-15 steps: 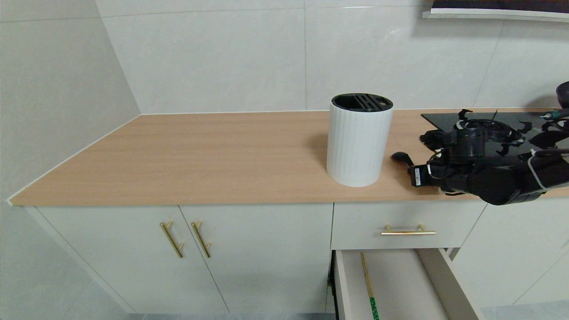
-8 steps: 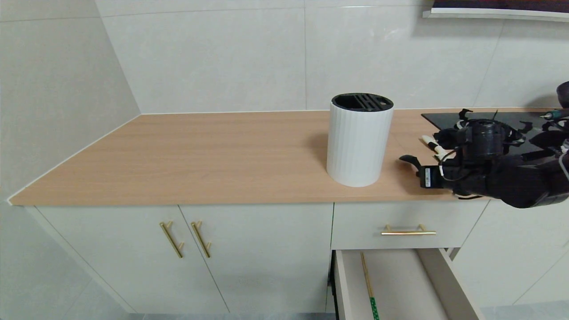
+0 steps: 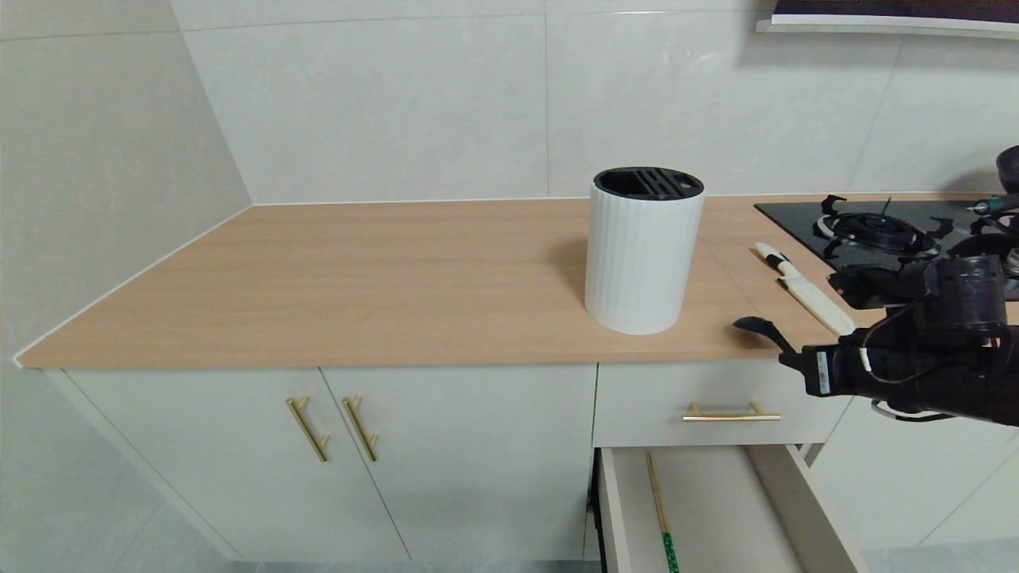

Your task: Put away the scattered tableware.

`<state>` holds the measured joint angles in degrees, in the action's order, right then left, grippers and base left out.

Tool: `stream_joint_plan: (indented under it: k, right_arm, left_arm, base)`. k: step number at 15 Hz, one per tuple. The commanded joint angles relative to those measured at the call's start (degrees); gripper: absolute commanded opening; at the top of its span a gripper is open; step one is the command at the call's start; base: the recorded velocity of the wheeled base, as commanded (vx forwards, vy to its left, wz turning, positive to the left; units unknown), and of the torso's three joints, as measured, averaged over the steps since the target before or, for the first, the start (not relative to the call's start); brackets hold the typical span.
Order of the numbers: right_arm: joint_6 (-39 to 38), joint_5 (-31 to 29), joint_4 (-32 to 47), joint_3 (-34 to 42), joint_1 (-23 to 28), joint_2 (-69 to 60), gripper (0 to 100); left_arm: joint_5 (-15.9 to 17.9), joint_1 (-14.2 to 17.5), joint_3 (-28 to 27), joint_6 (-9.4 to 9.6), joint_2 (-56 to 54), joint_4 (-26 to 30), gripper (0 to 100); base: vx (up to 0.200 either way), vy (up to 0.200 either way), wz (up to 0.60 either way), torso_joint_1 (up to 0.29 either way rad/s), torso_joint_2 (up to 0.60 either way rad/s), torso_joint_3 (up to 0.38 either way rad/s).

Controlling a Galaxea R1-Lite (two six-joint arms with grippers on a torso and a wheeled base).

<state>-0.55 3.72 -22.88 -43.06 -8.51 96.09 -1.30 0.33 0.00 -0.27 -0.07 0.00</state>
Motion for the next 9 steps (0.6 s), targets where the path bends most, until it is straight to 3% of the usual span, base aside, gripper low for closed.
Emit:
stream_joint_plan:
  k: [1,9]
  right_arm:
    - [2.4,3.2,-0.1,4.0,-1.4,-5.3,0]
    - [11.8,9.3,0.2,12.8,-9.5,-14.3,0]
  left_arm:
    - [0.0,0.0,0.0,0.0,0.1,0.0,100]
    - [0.0,0.0,0.0,-0.08,0.1,0.0,100]
  base:
    - [0.0,0.0,0.0,0.0,0.0,0.0]
    - [0.0,0.0,0.0,0.0,0.0,0.0]
